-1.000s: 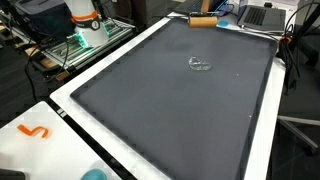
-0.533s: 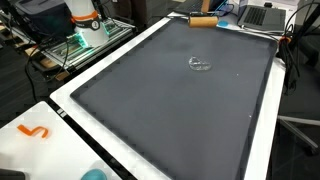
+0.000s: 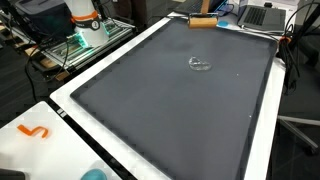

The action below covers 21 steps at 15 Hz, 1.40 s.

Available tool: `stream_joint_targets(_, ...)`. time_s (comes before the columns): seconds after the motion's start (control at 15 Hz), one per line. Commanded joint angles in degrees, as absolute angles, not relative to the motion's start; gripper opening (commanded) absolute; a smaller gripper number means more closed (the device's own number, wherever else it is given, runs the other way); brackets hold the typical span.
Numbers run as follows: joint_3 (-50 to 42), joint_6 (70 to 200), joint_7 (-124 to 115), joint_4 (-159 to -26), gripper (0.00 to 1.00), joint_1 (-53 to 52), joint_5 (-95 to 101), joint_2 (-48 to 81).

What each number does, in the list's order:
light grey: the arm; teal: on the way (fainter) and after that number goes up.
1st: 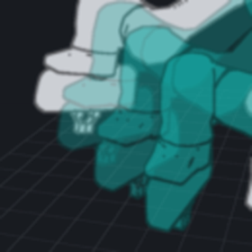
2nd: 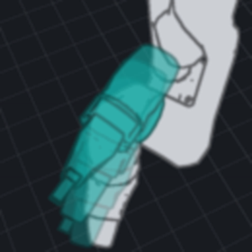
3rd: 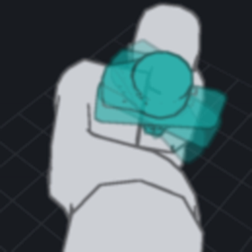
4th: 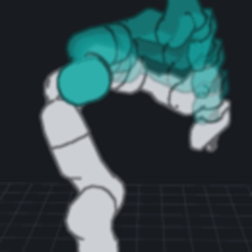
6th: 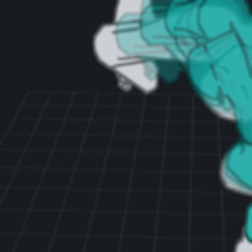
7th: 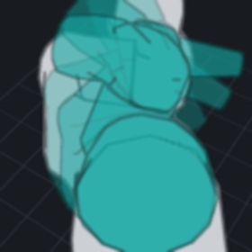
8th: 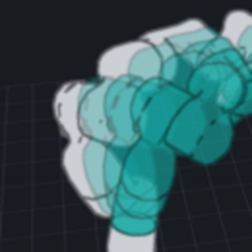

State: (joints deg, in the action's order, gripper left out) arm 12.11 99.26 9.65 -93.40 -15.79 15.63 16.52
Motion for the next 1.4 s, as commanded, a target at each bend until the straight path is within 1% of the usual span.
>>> stream_joint_targets(0.0,12.28,101.78,17.72,-95.77,0.24,-13.59,14.55,16.44)
stream_joint_targets(0.4,12.24,108.6,30.33,-101.89,0.24,-10.53,15.45,15.87)
stream_joint_targets(0.6,11.97,109.9,31.44,-104.76,0.24,-10.07,16.22,15.34)
stream_joint_targets(1.33,10.87,122.93,30.92,-114.63,0.24,-8.47,17.9,14.07)
